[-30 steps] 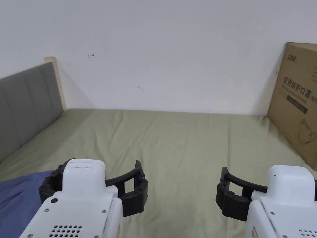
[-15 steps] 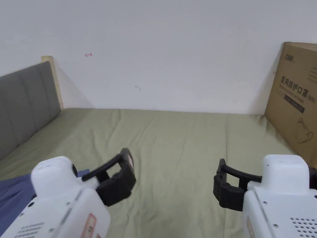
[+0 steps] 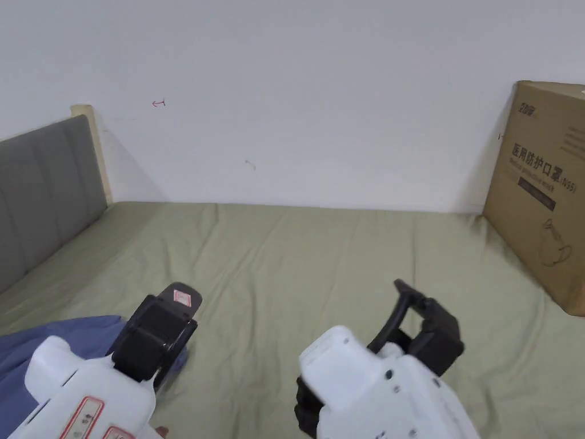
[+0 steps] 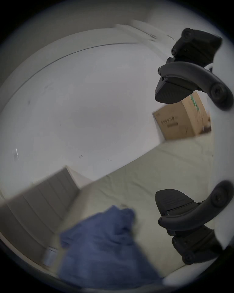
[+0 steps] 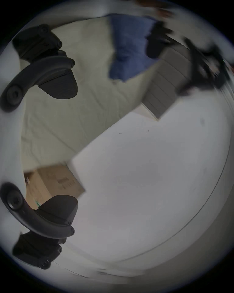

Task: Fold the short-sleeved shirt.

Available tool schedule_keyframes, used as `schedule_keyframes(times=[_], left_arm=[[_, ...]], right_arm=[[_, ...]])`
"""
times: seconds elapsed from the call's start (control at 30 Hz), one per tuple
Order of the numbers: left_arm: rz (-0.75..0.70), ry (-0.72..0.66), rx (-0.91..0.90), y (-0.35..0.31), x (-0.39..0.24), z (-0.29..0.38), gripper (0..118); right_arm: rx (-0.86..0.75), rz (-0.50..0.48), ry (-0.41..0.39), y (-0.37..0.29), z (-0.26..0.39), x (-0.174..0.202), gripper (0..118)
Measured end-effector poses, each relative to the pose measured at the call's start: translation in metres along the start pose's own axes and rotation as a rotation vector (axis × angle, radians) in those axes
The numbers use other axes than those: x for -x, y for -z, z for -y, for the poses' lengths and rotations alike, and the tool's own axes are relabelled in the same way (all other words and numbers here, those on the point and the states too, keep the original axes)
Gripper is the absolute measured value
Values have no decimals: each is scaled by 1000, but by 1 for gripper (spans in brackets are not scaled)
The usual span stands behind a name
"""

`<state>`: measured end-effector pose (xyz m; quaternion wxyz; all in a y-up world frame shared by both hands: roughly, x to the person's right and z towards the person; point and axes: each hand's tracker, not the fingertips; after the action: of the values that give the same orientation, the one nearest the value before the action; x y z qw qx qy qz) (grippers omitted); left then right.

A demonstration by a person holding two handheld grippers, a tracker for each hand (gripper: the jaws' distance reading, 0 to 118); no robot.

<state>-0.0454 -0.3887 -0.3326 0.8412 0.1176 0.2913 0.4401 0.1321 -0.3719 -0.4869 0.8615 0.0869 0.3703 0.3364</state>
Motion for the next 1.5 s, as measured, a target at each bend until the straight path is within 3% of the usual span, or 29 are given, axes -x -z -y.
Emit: schedule_keyframes(times=[0.17,0.23,0.3,0.33,0.4,0.53,0.57,0.6,0.63,0.67,0.7,0.73,0.77,0.8,0.83,0.87,0.9,1.03,1.2,1.3,1.5], left_arm=[[-17,826,-61,-5,-73,12,111],[-76,1103,-72,-7,-86,34,112],[-111,1266,-69,-7,-88,54,112],[-107,1281,-57,-6,-87,63,112],[-66,1236,-5,-6,-81,67,112],[18,1002,123,-5,-77,50,106],[13,963,115,-6,-77,47,96],[10,942,80,-8,-78,45,76],[8,934,40,-11,-80,41,48],[1,931,12,-12,-81,39,38],[-14,934,-7,-13,-81,39,38],[-20,938,-15,-13,-81,38,14],[-27,938,-24,-15,-80,38,6],[-18,932,-20,-16,-79,36,6],[6,917,-13,-17,-76,33,3],[9,906,-13,-18,-77,32,0],[8,897,-21,-19,-78,33,0],[16,898,-46,-20,-81,31,0],[-2,892,-48,-20,-79,23,0],[-83,905,-100,-28,-73,8,0],[-306,894,-226,-70,-41,-51,0]], right_arm=[[77,-22,673,-3,21,-65,118],[115,18,857,-4,46,-73,118],[153,36,948,-7,66,-73,118],[168,31,959,-7,73,-73,118],[169,42,899,-10,74,-74,118],[74,137,682,-21,54,-69,118],[44,160,660,-25,46,-67,118],[13,190,653,-30,41,-67,118],[-16,208,651,-34,37,-67,117],[-29,210,645,-36,34,-67,117],[-26,200,640,-38,30,-66,117],[-40,209,628,-41,28,-64,112],[-70,249,618,-44,27,-61,99],[-86,269,623,-45,26,-59,68],[-64,275,636,-42,27,-60,14],[-59,254,647,-40,27,-62,8],[-40,213,658,-38,28,-65,8],[-22,214,653,-34,30,-61,0],[-19,156,646,-29,23,-57,0],[-38,72,667,-19,10,-51,0],[-112,-203,658,5,-35,-6,0]])
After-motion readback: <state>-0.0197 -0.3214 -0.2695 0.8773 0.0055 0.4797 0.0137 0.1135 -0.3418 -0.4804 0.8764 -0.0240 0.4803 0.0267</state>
